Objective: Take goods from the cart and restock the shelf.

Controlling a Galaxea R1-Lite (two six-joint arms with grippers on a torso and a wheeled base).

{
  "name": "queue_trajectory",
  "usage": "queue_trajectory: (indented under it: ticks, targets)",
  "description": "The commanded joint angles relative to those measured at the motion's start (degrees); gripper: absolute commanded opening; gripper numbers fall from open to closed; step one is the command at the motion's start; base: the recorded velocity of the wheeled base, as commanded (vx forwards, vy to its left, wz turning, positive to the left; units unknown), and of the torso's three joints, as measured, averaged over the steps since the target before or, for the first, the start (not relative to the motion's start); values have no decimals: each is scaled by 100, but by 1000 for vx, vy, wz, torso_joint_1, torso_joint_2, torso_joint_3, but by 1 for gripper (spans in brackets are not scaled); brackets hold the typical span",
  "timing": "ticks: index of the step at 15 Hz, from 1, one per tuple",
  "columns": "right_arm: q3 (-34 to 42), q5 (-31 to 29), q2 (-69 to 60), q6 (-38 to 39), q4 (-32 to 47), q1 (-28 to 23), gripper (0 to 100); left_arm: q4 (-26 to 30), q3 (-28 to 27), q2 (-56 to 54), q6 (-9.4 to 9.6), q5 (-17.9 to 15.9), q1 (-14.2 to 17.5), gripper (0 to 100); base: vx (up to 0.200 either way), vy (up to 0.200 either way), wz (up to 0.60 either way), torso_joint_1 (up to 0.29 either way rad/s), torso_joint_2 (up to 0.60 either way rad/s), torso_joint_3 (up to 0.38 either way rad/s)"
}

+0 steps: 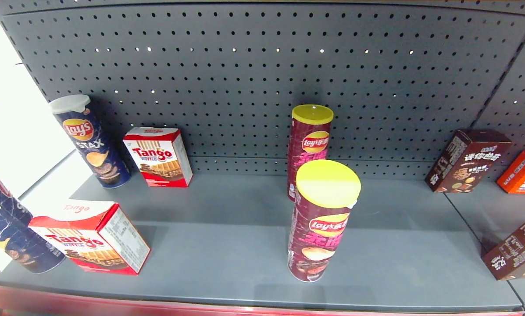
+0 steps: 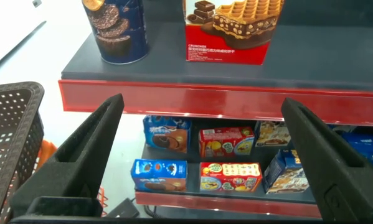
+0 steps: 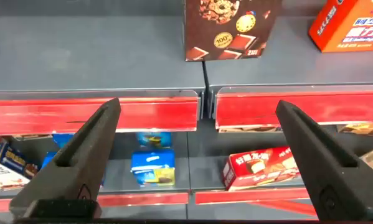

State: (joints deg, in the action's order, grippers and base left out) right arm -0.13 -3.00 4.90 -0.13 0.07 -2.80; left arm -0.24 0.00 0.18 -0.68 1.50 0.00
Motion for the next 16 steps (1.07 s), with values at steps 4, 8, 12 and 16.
queue_trajectory:
  ticks: [4,8,12,16]
  targets:
    - [-4,10,-165,-13,37,192,100,-2,0,8,-2,-1,0,100,0,0,0,0,0,0]
    - [13,10,-472,5,1,280,100,-2,0,8,7,-36,0,100,0,0,0,0,0,0]
    - [5,19,-472,5,1,280,100,-2,0,8,-11,-27,0,100,0,0,0,0,0,0]
    - [13,230,-464,-4,1,280,100,-2,0,17,-11,-18,0,100,0,0,0,0,0,0]
